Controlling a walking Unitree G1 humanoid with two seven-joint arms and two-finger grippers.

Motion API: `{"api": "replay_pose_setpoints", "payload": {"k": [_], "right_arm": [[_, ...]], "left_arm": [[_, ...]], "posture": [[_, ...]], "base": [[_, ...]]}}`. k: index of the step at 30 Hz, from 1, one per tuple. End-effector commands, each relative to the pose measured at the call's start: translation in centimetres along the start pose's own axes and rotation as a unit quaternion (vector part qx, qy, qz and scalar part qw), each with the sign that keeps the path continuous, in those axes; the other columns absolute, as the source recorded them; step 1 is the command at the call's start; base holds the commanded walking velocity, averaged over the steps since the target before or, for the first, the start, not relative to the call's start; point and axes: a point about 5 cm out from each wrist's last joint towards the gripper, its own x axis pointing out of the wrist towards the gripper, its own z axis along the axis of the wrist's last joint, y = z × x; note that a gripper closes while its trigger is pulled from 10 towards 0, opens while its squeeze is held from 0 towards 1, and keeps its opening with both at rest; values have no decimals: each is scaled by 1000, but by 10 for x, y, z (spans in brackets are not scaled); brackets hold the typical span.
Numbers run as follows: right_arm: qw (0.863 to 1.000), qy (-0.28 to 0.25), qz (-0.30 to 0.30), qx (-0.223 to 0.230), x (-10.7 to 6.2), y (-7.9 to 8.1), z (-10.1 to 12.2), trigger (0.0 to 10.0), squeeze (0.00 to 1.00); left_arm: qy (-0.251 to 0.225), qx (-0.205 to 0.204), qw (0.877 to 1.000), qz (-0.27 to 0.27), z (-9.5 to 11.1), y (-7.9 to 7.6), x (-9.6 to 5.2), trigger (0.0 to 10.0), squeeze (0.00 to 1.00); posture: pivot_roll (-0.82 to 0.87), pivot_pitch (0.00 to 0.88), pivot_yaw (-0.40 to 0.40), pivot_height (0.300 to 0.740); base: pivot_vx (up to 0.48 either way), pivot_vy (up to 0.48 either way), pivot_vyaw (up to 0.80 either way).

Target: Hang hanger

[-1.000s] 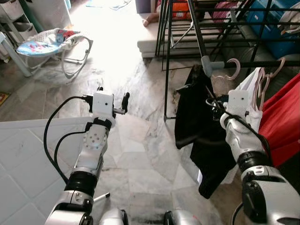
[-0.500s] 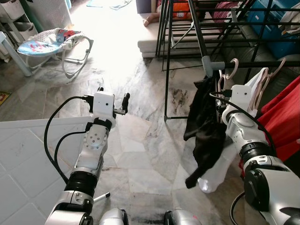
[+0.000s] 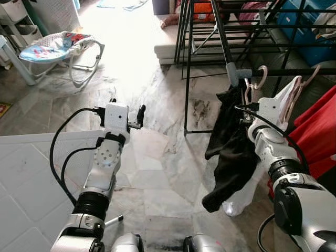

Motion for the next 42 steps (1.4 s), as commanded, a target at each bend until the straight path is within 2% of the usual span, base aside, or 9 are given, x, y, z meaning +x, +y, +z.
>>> {"api": "replay_pose_setpoints", "payload": {"k": [1, 18, 22, 25, 29, 31, 33, 38, 42], "right_arm": [[1000, -5, -4, 9, 1, -3, 4, 0, 0], [1000, -11, -10, 4, 1, -8, 8, 0, 0], [998, -67, 10, -8, 0, -1, 31, 0, 0], [996, -85, 18, 1, -2, 2, 39, 0, 0], [994, -102, 21, 7, -6, 5, 40, 0, 0], [992, -127, 18, 2, -14, 5, 37, 0, 0], [991, -130, 22, -3, -19, 6, 30, 0, 0], [994, -106, 33, -21, -31, 5, 9, 0, 0], [994, -104, 18, -23, -42, -6, -1, 0, 0]], "left_arm": [[9, 0, 1000, 1, -4, 0, -2, 10000, 0], [10, -1, 1000, -1, -3, -1, -2, 10000, 0], [9, -3, 1000, -3, -3, -2, -2, 10000, 0], [7, -10, 1000, -8, -3, -4, -2, 10000, 0], [10, -15, 1000, -11, -5, -6, -3, 10000, 0], [17, -26, 999, -5, -6, -4, -3, 10000, 0], [18, -26, 999, -5, -7, -4, -3, 10000, 0], [18, -25, 999, -11, -7, -5, -2, 10000, 0], [20, -23, 999, -12, -7, -5, -2, 10000, 0]], "posture": [[-30, 121, 15, 740], [-31, 125, 17, 740], [-31, 125, 17, 740], [-31, 125, 17, 740], [-38, 121, 17, 740], [-38, 121, 17, 740], [-38, 121, 17, 740], [-42, 121, 16, 740], [-47, 120, 16, 740]], "base": [[0, 0, 0], [0, 0, 0], [0, 0, 0], [0, 0, 0], [0, 0, 0], [0, 0, 0], [0, 0, 0], [0, 0, 0], [0, 0, 0]]}}
